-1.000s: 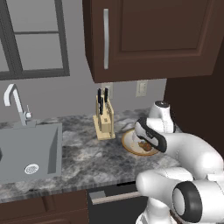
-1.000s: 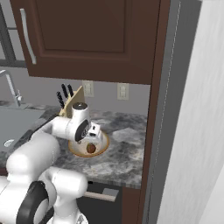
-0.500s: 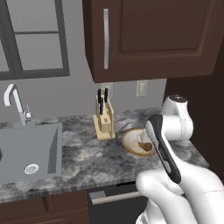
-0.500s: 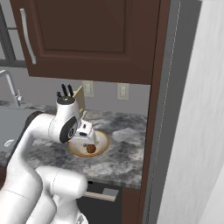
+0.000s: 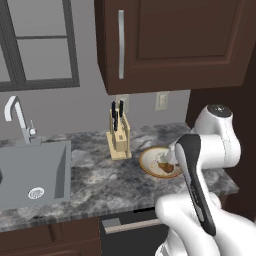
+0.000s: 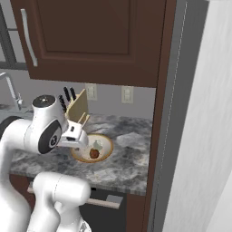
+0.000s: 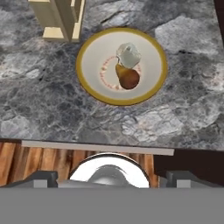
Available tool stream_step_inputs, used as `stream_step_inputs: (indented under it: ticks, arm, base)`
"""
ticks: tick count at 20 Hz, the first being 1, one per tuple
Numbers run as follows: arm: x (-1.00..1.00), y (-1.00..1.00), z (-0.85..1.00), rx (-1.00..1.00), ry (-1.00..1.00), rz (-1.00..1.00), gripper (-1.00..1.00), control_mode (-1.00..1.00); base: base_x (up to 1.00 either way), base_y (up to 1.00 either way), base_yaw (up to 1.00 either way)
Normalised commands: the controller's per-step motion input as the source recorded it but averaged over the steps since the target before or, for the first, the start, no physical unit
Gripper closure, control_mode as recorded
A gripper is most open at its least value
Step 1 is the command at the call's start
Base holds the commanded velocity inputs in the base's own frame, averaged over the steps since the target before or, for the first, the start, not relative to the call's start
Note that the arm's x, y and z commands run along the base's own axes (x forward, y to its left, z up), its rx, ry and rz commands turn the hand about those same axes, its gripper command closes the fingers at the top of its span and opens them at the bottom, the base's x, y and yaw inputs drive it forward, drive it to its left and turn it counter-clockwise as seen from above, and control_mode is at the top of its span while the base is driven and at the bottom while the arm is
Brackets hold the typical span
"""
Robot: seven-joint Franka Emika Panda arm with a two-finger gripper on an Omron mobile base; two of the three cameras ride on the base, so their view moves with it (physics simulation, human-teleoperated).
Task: Take the garlic, peach, and pear from the freezer and place them in the bowl on the counter.
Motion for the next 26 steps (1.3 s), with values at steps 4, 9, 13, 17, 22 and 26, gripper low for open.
stream_step_inputs:
  ticks: [4,9,13,17,22,26]
  arm:
    - [-0.53,-0.04,0.56,0.00,-0.02,0.00,-1.00,-1.00]
    - [-0.42,-0.02,0.42,0.00,-0.02,-0.03,-1.00,-1.00]
    - [-0.22,0.02,0.42,0.00,0.00,-0.07,-1.00,-1.00]
    - [-0.06,0.00,0.27,0.00,-0.01,-0.03,-1.00,-1.00]
    - [-0.13,0.00,0.00,0.00,0.00,0.00,-1.00,1.00]
    - [0.00,0.00,0.00,0.00,0.00,0.00,-1.00,1.00]
  base:
    - [0.00,0.00,0.00]
    - [0.00,0.00,0.00]
    - [0.00,0.00,0.00]
    - [0.00,0.00,0.00]
    - [-0.13,0.00,0.00]
    - [-1.00,0.00,0.00]
